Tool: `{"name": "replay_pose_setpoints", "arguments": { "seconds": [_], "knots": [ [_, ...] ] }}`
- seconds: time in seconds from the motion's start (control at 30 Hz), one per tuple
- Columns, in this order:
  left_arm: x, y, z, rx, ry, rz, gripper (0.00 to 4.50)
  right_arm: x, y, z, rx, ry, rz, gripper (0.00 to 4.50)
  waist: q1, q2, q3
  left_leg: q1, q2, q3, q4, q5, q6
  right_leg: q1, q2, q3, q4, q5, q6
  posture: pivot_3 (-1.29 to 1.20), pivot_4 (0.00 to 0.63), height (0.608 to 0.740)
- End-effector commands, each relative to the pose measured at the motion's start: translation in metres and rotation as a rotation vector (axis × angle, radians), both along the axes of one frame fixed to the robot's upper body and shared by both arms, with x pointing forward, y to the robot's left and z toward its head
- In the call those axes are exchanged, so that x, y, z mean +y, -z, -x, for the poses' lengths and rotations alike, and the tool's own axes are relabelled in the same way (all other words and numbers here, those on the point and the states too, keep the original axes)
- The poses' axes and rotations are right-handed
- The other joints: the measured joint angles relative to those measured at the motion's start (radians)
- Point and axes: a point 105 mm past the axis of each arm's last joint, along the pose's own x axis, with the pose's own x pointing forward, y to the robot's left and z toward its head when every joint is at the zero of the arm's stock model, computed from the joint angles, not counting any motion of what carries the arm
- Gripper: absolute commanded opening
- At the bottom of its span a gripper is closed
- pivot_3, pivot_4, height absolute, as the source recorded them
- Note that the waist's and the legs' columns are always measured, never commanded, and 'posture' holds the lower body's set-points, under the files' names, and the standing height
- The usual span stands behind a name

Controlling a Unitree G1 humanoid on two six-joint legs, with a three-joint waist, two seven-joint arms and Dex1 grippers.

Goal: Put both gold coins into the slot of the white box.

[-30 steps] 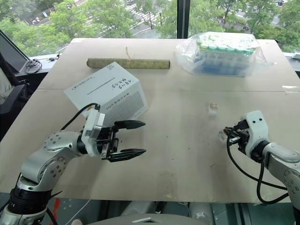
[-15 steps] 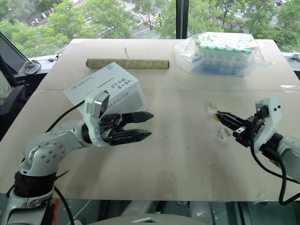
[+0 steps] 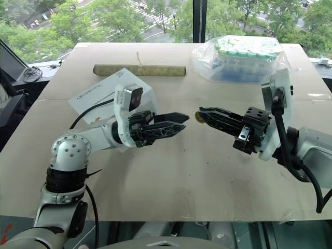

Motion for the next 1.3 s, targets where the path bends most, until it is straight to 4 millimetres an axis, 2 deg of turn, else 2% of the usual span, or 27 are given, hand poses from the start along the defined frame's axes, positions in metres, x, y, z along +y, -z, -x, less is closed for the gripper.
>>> {"name": "replay_pose_setpoints", "arguments": {
  "seconds": [0.03,0.47,0.57,0.7,1.23,1.27,1.3],
  "knots": [
    [-0.0021,-0.0076,0.0007,-0.010,0.021,0.028,2.61,0.0068,-0.0092,0.0071,-0.023,-0.044,-0.022,0.00,0.000,0.000,0.000,0.000,0.000,0.000,0.001,0.000,0.000,0.000,0.000,0.000,0.000,0.000,0.000,0.00,0.150,0.740],
    [-0.0014,-0.0124,0.0033,-0.014,0.039,0.057,2.61,0.0109,-0.0067,0.0096,-0.016,-0.065,-0.025,0.00,0.000,0.000,0.000,0.000,0.000,0.000,0.001,0.000,0.000,0.000,0.000,0.000,0.001,0.000,0.000,0.00,0.150,0.740],
    [-0.0003,-0.0147,0.0043,-0.012,0.047,0.073,1.80,0.0110,-0.0054,0.0093,-0.012,-0.065,-0.024,0.00,0.000,0.000,0.000,0.000,0.000,0.000,0.001,0.000,0.000,0.000,0.000,0.000,0.001,0.000,0.000,0.00,0.150,0.740],
    [0.0006,-0.0160,0.0066,-0.004,0.070,0.087,0.02,0.0133,-0.0014,0.0117,0.000,-0.080,-0.014,0.00,0.000,0.000,0.000,0.000,0.000,0.000,0.001,0.000,0.000,0.000,0.000,0.000,0.001,0.000,0.000,0.00,0.150,0.740],
    [0.0038,-0.0149,0.0083,0.009,0.069,0.097,0.02,0.0153,-0.0061,0.0080,-0.013,-0.080,-0.046,0.00,0.000,-0.001,0.000,0.000,0.000,0.000,0.001,0.000,0.000,0.000,0.000,0.000,0.001,0.000,0.000,0.00,0.150,0.740],
    [0.0048,-0.0149,0.0075,0.009,0.060,0.098,0.00,0.0149,-0.0075,0.0083,-0.016,-0.085,-0.053,0.60,0.000,-0.001,0.000,0.000,0.000,0.000,0.001,0.000,0.000,0.000,0.000,0.000,0.001,0.000,0.000,0.00,0.150,0.740],
    [0.0060,-0.0150,0.0068,0.010,0.052,0.099,0.00,0.0154,-0.0087,0.0110,-0.017,-0.106,-0.060,0.86,0.000,-0.001,0.000,0.000,0.000,0.000,0.001,0.000,0.000,0.000,0.000,0.000,0.001,0.000,0.000,0.00,0.150,0.740]
  ]
}}
